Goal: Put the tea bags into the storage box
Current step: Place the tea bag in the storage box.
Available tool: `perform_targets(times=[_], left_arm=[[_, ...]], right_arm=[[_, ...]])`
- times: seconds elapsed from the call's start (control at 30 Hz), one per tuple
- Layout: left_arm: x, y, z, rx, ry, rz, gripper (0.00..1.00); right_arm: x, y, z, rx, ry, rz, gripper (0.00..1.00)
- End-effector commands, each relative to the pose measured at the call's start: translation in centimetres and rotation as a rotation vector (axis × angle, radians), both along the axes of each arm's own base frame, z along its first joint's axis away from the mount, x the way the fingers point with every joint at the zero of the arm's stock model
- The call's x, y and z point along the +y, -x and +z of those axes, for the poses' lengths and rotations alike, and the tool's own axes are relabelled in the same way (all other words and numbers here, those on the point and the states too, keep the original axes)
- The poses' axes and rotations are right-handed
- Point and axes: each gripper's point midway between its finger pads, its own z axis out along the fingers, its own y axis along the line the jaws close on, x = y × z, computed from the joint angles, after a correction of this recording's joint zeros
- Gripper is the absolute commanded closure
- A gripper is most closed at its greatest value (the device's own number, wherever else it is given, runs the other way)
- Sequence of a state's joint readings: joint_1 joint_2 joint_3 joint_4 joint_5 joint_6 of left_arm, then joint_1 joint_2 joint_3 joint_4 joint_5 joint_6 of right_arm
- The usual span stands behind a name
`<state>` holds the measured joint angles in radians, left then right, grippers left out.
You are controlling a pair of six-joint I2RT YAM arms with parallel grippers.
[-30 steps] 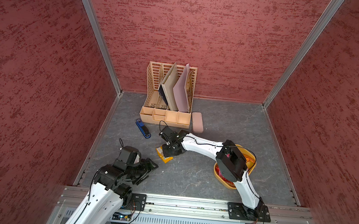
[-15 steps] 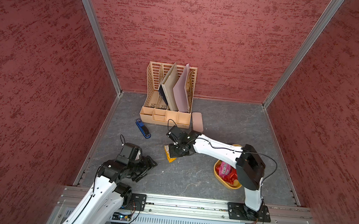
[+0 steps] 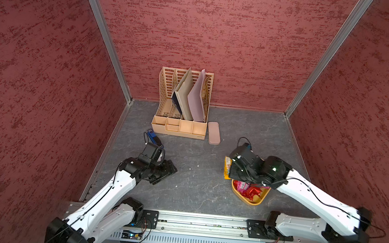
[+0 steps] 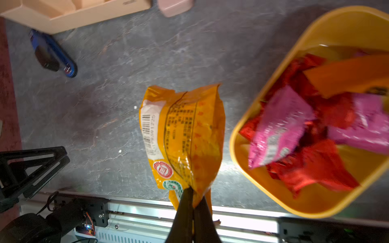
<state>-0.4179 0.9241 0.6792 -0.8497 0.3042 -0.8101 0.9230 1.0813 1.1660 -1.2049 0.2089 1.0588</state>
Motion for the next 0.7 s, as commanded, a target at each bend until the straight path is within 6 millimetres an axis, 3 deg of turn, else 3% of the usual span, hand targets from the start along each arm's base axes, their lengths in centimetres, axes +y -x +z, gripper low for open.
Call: perform_targets(times=[0.0,0.17,0.27,0.37,0.53,0.67], left_arm=[[-1.3,-1.6,1.2,-0.078,0.006,-0.033,0.23],[-2.0,-1.2,0.7,-0.062,0.0,-0.065,0.23],[-2.0,-0.7,0.2,-0.05,-0.001,-0.068,0.23],[-2.0,-0.3,-0.1,-0.039,0.001,-0.071,0.23],[-1.8,0.0,0.1,-0.041,-0.007,-0.075,0.23],[-1.4,0.2,0.6,-0.054,-0.016,-0.071,0.23]], right_arm=[[-5.7,1.8,-1.1,0.023,0.055,-0.175,1.0],[-10.2,4.1,-2.4,0.018,0.005,-0.329,1.0],[-11.4,4.6,-3.8,0.013,-0.033,-0.387,1.0],[-10.8,4.0,-5.3,0.008,-0.108,-0.41,1.0],[-8.0,2.4,-8.7,0.092,-0.236,-0.397,1.0],[-9.0,1.7,-10.3,0.152,-0.184,-0.458,1.0]])
